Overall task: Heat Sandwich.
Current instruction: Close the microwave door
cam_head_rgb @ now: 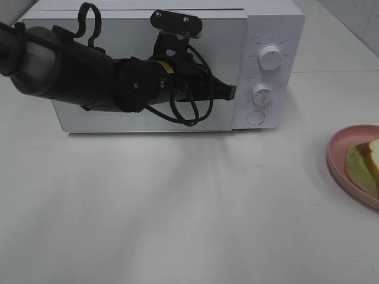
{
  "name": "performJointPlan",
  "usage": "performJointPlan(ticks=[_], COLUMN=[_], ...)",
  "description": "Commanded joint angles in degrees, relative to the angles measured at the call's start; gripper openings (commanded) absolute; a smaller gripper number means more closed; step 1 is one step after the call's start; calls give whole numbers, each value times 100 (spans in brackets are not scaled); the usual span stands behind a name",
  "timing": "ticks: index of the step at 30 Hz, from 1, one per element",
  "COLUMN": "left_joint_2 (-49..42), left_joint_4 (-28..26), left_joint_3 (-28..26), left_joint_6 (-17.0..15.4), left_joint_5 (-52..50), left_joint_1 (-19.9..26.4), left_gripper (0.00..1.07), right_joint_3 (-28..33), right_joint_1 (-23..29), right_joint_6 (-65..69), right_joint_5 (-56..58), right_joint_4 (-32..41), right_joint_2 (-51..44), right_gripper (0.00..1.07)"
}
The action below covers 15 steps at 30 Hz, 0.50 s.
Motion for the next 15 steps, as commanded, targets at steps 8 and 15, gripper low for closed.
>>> performJointPlan(ticks=[8,15], left_joint_2=[206,206], left_joint_4=[-269,-269], left_joint_3=[-430,-430], left_joint_6=[17,17], left_joint_5=[-773,-756], left_joint_1=[332,332], left_gripper=[0,0], right_joint_3=[11,6], right_joint_1=[-40,-40], right_joint_6=[-29,-29], right_joint_5=[-29,-34], right_joint_4=[6,6], right_joint_2=[-149,-149], right_gripper=[76,76])
